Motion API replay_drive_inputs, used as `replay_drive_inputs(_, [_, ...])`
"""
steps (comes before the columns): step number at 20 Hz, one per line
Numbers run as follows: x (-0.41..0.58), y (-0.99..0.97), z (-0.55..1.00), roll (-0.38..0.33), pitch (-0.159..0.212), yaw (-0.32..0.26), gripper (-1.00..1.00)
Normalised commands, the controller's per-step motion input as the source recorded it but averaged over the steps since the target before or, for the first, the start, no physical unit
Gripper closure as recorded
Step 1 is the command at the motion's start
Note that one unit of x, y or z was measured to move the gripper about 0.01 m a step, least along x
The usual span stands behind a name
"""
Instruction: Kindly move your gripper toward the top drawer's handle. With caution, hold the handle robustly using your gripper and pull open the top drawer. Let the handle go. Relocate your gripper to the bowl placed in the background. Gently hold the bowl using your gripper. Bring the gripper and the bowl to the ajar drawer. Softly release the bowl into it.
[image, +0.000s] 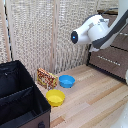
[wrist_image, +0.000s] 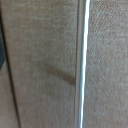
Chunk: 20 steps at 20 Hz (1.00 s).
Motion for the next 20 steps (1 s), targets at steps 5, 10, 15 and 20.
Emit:
replay_drive_inputs(5, [-0.003,-0.7,0.22,-0.032,0.016,0.066,-1.0])
replay_drive_inputs(10, [0.021,-0.18,-0.01,0.0,0.003,0.0,1.0])
replay_drive_inputs(15, [-0.01,-0.04,0.0,0.0,0.0,-0.014,1.0])
replay_drive_inputs(20, [0.036,0.24,-0.04,-0.027,-0.013,0.0,1.0])
